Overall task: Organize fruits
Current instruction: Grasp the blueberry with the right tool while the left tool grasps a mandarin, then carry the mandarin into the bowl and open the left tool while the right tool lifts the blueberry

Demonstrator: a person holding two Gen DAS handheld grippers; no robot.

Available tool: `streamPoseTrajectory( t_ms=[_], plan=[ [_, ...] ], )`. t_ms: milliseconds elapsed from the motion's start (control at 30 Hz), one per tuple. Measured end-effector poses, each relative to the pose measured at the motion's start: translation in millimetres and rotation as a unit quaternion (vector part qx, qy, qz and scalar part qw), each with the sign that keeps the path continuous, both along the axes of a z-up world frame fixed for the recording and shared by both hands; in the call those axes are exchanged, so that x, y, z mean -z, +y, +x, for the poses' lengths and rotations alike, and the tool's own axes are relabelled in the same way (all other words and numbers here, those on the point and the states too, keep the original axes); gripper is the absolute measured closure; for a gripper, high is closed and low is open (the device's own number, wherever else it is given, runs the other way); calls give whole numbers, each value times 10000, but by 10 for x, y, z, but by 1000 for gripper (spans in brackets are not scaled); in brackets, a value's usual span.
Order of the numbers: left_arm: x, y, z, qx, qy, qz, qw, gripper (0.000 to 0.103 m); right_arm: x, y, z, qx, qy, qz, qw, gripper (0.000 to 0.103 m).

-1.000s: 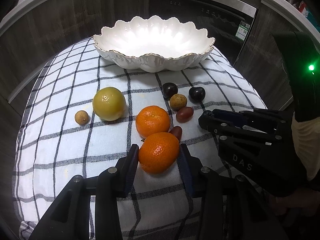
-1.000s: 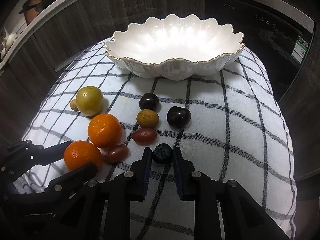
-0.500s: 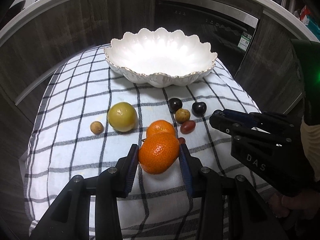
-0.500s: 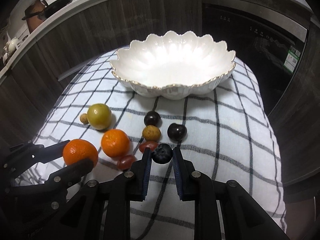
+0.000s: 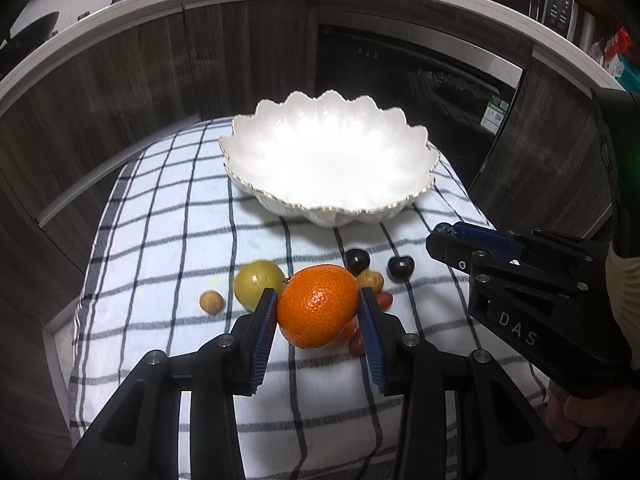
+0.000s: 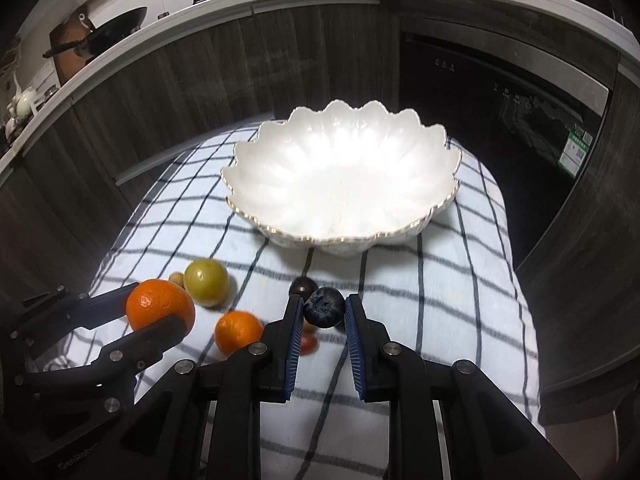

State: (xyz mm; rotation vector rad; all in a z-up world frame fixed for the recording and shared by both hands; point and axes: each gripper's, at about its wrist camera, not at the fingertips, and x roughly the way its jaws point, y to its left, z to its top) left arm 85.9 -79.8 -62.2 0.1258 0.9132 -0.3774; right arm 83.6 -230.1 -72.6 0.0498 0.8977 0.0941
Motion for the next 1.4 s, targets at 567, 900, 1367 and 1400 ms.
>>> streamPoseTrajectory(
  t_ms=[567, 900, 1367, 1400],
  plan=[
    [-347, -46, 446, -137, -435, -128, 9989, 63, -322, -85, 322, 209, -352, -52, 9991, 80],
    [-392, -78, 749, -221, -484, -184, 9984, 63, -398, -165, 572, 360, -503, -139, 9980, 80],
    [-232, -207, 1314, -325, -427, -211, 9983, 63, -235, -426, 1068, 615, -365, -184, 9973, 80],
    [-202, -214, 1350, -327, -382, -205, 9985, 63, -212, -443, 1096, 632, -350, -176, 9972, 80]
  ],
)
